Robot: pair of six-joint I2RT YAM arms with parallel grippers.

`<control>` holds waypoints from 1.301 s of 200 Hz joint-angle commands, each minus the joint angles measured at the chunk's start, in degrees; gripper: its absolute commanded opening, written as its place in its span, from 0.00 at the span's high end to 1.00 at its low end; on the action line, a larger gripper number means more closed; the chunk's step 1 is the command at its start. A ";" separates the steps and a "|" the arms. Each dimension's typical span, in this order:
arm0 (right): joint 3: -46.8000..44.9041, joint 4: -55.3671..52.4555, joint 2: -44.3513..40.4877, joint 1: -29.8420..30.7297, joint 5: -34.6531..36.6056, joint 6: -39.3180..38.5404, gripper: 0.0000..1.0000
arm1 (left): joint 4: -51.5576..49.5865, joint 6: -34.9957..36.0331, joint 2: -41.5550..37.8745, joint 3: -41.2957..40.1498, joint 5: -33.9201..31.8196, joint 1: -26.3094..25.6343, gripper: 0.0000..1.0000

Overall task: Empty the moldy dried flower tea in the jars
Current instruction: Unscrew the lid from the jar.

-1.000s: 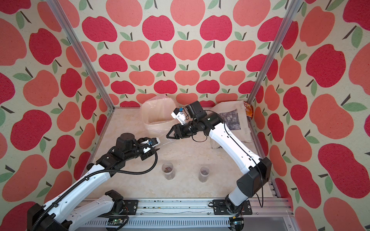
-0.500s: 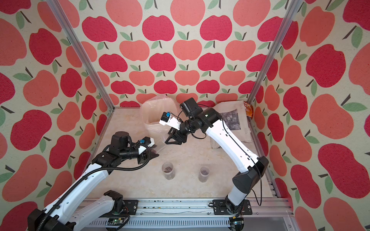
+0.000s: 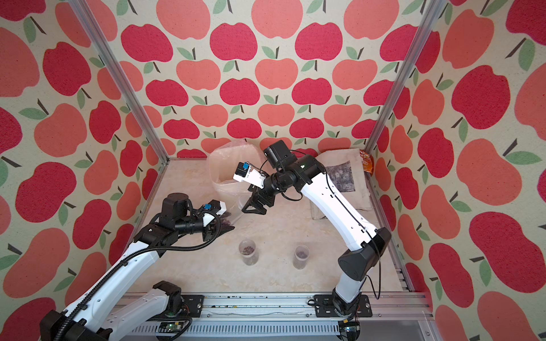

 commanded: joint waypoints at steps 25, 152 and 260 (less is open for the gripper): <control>-12.28 18.27 -13.99 -4.52 -2.30 31.49 0.01 | 2.58 1.67 -1.05 1.21 -3.99 -0.35 0.88; -13.10 15.24 -6.44 -1.32 -3.87 46.89 0.03 | 3.45 2.55 -1.41 1.17 -8.20 -1.68 0.88; -12.39 12.18 -5.01 0.49 -3.81 43.76 0.39 | 3.63 2.58 -0.93 1.20 -8.55 -1.93 0.88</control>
